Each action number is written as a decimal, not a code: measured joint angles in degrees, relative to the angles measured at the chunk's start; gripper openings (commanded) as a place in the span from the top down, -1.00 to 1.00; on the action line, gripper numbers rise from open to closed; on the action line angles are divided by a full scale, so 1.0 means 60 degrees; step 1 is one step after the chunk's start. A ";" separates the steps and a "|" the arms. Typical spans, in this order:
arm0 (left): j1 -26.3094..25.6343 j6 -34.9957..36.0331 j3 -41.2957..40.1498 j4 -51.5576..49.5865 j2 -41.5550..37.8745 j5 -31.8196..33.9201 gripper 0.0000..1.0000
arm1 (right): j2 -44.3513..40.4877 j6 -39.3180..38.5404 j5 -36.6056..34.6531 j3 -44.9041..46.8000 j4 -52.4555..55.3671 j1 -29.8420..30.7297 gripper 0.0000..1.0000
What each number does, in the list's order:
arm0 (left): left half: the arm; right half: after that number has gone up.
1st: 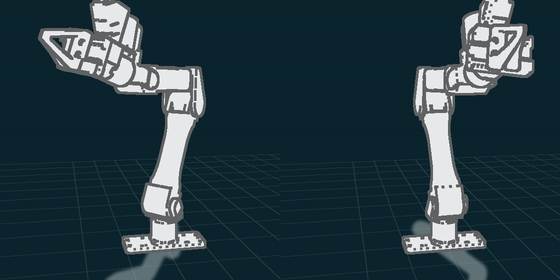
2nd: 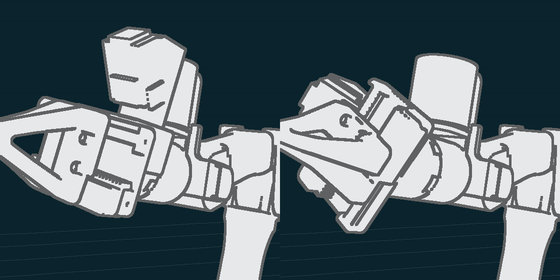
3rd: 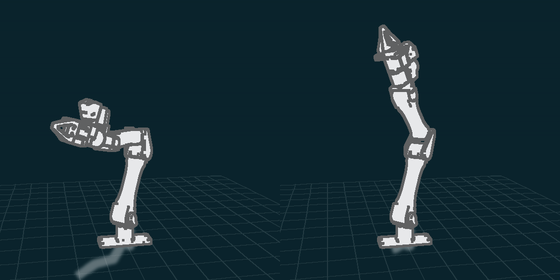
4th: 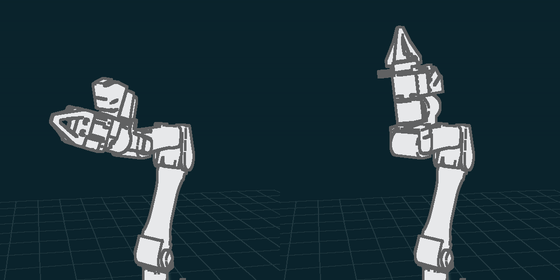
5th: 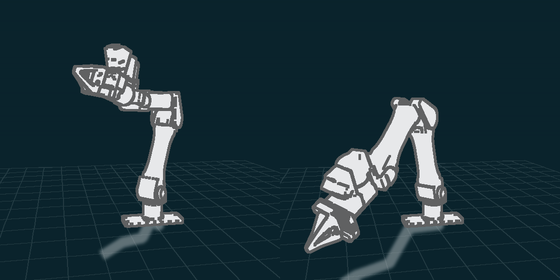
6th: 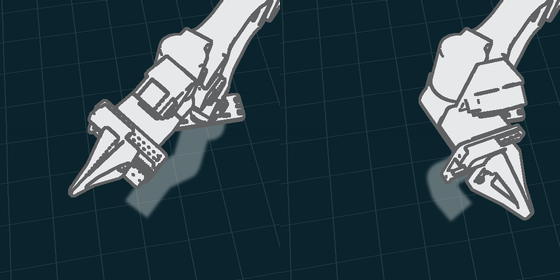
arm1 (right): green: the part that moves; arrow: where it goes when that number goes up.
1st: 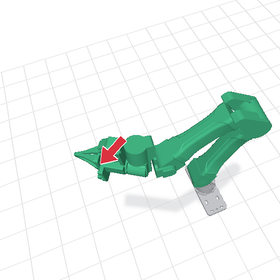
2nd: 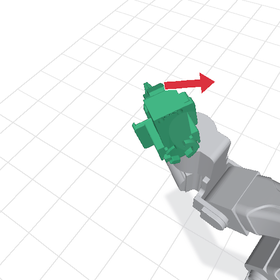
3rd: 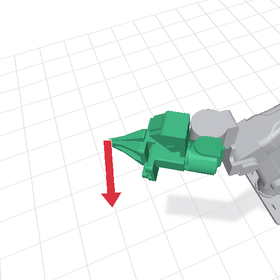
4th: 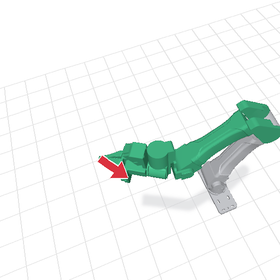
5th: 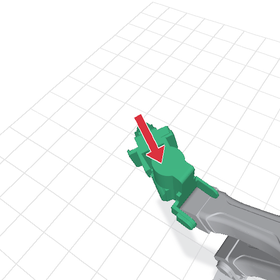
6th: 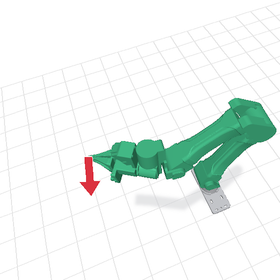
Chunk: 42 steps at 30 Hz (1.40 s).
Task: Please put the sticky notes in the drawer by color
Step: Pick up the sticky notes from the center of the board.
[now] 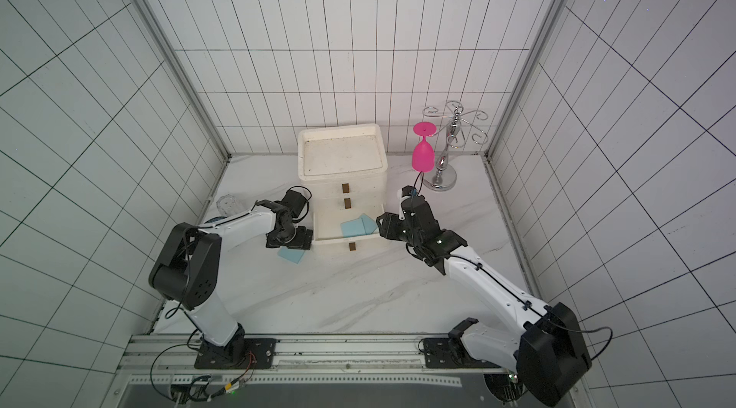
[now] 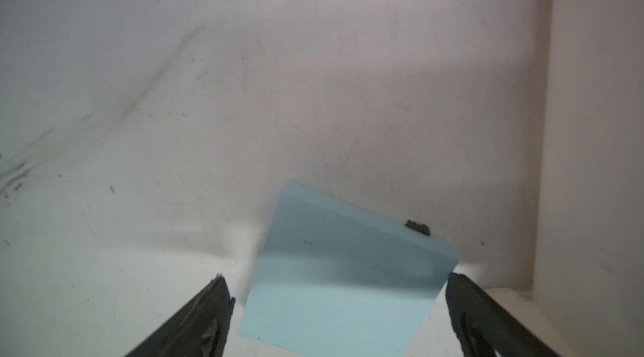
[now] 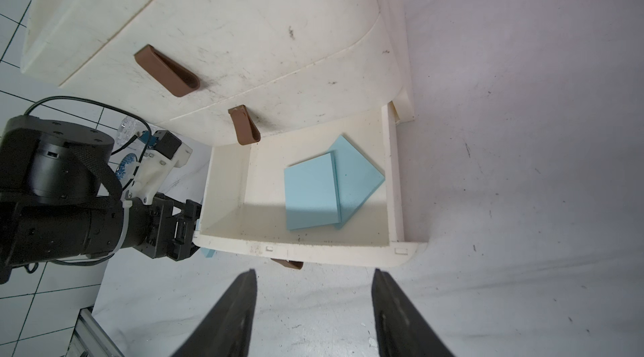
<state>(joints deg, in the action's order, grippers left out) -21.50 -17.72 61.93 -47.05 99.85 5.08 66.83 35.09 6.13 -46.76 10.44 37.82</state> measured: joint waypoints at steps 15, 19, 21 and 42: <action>0.0685 -0.0321 -0.0361 0.0437 0.0007 -0.1257 -0.89 | -0.0106 0.0004 0.0000 0.0018 0.0033 0.0000 -0.14; 0.0769 -0.0448 -0.0484 0.0565 -0.0069 -0.1144 -0.48 | -0.0219 0.0004 -0.0004 0.0069 0.0033 0.0000 -0.14; 0.0809 -0.0470 -0.0576 0.0678 -0.0138 -0.1140 -0.48 | -0.0259 0.0004 0.0000 0.0098 0.0040 0.0000 -0.14; 0.0248 -0.1107 -0.0667 0.0718 -0.0113 -0.0222 -0.68 | -0.0630 0.0007 -0.0004 0.0277 0.0080 -0.0058 -0.15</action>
<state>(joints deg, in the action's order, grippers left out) -20.01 -24.36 57.93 -42.74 99.18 3.75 63.05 35.14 6.11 -45.10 10.92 37.47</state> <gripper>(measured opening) 0.878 0.572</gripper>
